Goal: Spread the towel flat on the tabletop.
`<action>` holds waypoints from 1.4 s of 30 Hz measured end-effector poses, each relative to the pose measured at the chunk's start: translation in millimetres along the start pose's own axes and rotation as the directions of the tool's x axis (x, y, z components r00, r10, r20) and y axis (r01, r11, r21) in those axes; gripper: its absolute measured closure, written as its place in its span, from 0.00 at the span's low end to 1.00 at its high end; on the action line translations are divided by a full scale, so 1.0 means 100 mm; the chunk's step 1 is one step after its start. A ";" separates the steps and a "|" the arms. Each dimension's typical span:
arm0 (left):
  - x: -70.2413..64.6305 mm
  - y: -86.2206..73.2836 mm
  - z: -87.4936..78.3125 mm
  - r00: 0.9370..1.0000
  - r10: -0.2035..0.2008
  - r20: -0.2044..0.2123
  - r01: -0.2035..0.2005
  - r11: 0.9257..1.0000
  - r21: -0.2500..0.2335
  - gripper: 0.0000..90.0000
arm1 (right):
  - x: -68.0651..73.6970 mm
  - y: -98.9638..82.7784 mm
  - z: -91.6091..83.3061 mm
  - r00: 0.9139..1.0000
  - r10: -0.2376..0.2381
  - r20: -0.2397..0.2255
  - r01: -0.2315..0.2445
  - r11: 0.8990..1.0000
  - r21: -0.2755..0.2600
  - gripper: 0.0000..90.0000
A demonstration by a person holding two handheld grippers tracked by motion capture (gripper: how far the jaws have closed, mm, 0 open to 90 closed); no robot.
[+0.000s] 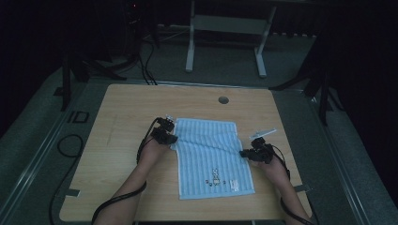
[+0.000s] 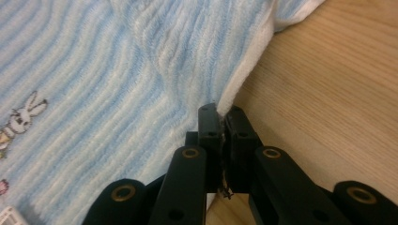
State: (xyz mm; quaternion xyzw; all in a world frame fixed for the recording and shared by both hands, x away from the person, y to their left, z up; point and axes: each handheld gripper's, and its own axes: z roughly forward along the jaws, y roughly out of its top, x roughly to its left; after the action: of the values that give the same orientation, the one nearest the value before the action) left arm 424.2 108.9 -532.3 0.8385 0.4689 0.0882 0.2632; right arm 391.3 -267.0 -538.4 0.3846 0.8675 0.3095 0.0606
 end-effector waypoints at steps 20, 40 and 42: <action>-0.36 -0.33 -0.74 0.985 0.155 0.079 -0.149 0.986 -0.075 0.50 | 0.18 -0.09 -0.58 0.997 -0.072 0.002 0.071 0.995 -0.073 0.51; -1.07 -0.89 -0.39 0.931 0.302 0.203 -0.311 0.950 0.010 0.50 | 0.66 -0.55 -0.28 0.982 -0.188 -0.004 0.188 0.982 0.003 0.58; -1.06 -0.88 -0.38 0.932 0.303 0.198 -0.309 0.951 0.000 0.50 | 0.66 -0.54 -0.27 0.982 -0.189 -0.003 0.189 0.982 0.006 0.58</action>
State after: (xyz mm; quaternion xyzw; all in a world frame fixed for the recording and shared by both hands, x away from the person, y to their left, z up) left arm 286.1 71.0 -535.7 0.9099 0.3056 0.0377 0.2779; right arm 302.0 -261.4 -539.1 0.3003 0.9011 0.3004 0.0873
